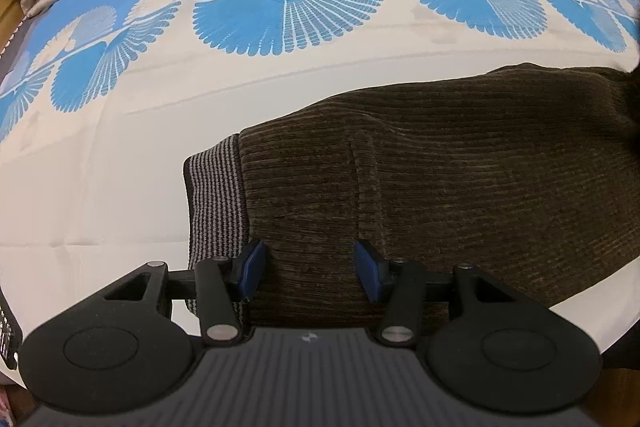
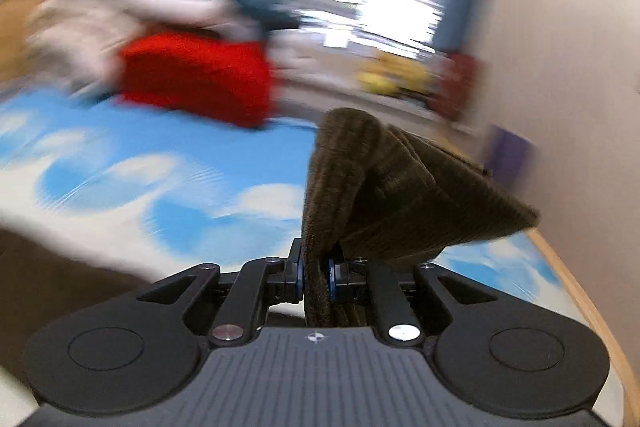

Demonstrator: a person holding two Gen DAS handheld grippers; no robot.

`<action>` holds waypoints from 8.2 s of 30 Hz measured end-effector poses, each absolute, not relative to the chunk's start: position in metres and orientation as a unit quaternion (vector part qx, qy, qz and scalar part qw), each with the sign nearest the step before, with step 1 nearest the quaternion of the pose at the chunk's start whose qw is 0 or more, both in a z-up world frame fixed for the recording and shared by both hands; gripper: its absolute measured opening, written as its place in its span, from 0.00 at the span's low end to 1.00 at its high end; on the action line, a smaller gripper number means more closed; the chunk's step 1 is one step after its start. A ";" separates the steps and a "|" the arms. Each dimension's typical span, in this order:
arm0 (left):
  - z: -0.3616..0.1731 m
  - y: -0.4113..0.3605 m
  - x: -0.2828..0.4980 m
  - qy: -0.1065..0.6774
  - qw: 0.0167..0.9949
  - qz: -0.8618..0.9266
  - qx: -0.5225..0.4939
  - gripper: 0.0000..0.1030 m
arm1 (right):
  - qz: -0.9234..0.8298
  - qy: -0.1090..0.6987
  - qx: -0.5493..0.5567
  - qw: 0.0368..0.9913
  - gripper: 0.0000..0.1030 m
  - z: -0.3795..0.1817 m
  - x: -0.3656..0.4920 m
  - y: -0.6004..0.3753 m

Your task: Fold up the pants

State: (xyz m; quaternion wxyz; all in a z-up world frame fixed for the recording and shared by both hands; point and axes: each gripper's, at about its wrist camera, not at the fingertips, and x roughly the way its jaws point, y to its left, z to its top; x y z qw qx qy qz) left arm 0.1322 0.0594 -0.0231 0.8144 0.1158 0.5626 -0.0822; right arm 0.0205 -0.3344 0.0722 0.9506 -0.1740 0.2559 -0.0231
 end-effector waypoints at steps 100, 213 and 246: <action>0.029 -0.107 0.126 0.503 0.791 -0.328 -0.113 0.72 | 0.240 0.266 -0.219 0.907 0.25 0.021 -0.026 -0.257; -0.060 -0.018 0.186 0.553 0.804 -0.200 -0.090 0.57 | -0.009 0.533 0.090 0.841 0.37 -0.018 0.146 -0.369; -0.028 -0.063 0.154 0.455 0.857 -0.227 0.089 0.32 | 0.008 0.381 -0.037 0.924 0.41 0.013 0.181 -0.328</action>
